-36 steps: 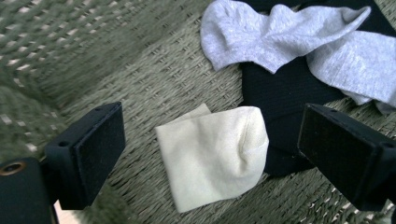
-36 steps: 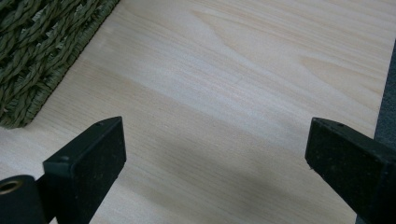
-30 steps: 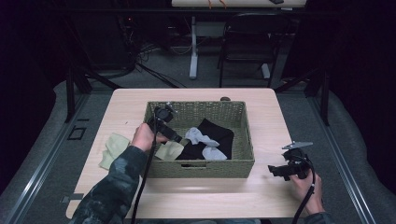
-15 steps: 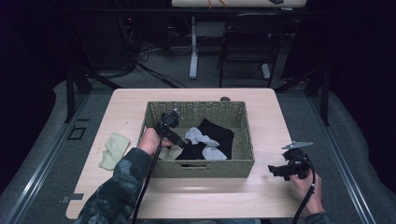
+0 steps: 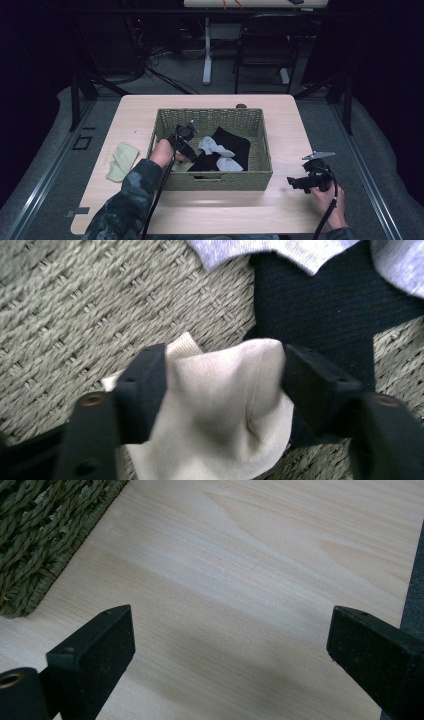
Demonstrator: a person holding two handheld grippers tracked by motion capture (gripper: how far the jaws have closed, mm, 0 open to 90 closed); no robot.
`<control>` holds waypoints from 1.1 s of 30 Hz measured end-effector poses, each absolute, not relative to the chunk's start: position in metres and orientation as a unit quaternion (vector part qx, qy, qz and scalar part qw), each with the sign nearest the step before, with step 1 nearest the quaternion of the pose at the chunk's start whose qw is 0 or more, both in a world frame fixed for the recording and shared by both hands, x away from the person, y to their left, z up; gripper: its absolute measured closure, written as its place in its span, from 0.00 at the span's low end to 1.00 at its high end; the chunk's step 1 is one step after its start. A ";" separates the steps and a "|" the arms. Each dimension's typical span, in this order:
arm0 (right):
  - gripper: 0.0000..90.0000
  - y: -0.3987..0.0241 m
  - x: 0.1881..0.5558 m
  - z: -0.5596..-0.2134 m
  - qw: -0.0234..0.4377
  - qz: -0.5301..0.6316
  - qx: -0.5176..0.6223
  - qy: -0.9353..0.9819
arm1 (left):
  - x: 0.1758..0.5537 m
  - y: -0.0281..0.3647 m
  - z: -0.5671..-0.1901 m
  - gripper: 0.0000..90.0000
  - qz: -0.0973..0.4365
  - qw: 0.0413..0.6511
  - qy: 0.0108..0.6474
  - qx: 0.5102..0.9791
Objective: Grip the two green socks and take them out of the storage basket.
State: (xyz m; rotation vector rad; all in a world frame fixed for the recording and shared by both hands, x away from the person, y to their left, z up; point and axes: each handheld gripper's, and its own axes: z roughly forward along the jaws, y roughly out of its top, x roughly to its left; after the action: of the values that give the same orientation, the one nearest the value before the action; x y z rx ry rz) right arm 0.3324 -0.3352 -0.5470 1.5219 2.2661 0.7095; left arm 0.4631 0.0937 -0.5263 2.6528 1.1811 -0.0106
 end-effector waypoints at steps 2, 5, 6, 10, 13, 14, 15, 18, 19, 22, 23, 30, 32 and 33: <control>0.05 -0.335 0.332 -0.547 0.160 0.248 0.532 0.793 | 0.464 0.093 -0.527 0.50 -0.005 0.114 0.406 0.907; 0.05 -0.335 0.333 -0.547 0.159 0.249 0.532 0.793 | 0.464 0.093 -0.528 0.63 -0.001 0.106 0.407 0.907; 0.05 -0.335 0.333 -0.547 0.159 0.248 0.533 0.793 | 0.464 0.093 -0.529 0.69 0.001 0.105 0.407 0.907; 0.05 -0.335 0.333 -0.547 0.160 0.250 0.534 0.792 | 0.464 0.095 -0.525 0.82 0.010 0.113 0.408 0.906; 0.05 -0.336 0.333 -0.547 0.160 0.250 0.533 0.792 | 0.462 0.098 -0.518 0.84 0.021 0.126 0.408 0.904; 0.05 -0.336 0.333 -0.547 0.160 0.250 0.534 0.792 | 0.462 0.100 -0.515 0.84 0.023 0.130 0.407 0.904; 0.05 -0.336 0.333 -0.548 0.159 0.250 0.534 0.792 | 0.462 0.101 -0.512 0.84 0.025 0.136 0.408 0.903; 0.05 -0.336 0.333 -0.548 0.160 0.250 0.535 0.791 | 0.461 0.106 -0.500 0.85 0.030 0.151 0.407 0.900; 0.05 -0.336 0.333 -0.548 0.161 0.250 0.534 0.791 | 0.460 0.107 -0.497 0.85 0.030 0.156 0.407 0.900; 0.05 -0.336 0.333 -0.548 0.161 0.249 0.535 0.791 | 0.458 0.109 -0.486 0.85 0.036 0.165 0.403 0.900; 0.05 -0.336 0.333 -0.548 0.161 0.249 0.535 0.791 | 0.458 0.110 -0.483 0.85 0.038 0.167 0.401 0.900; 0.05 -0.336 0.332 -0.548 0.161 0.248 0.535 0.792 | 0.455 0.115 -0.463 0.86 0.045 0.182 0.394 0.900; 0.05 -0.336 0.333 -0.548 0.160 0.248 0.534 0.792 | 0.455 0.117 -0.457 0.86 0.048 0.185 0.394 0.899; 0.05 -0.336 0.333 -0.548 0.160 0.249 0.534 0.792 | 0.455 0.119 -0.453 0.86 0.049 0.189 0.394 0.898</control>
State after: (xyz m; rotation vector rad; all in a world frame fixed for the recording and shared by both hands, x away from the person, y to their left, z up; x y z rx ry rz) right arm 0.3326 -0.3356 -0.5477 1.5267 2.2619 0.7101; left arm 0.4551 0.1186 -0.4534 2.5259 1.1069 0.1387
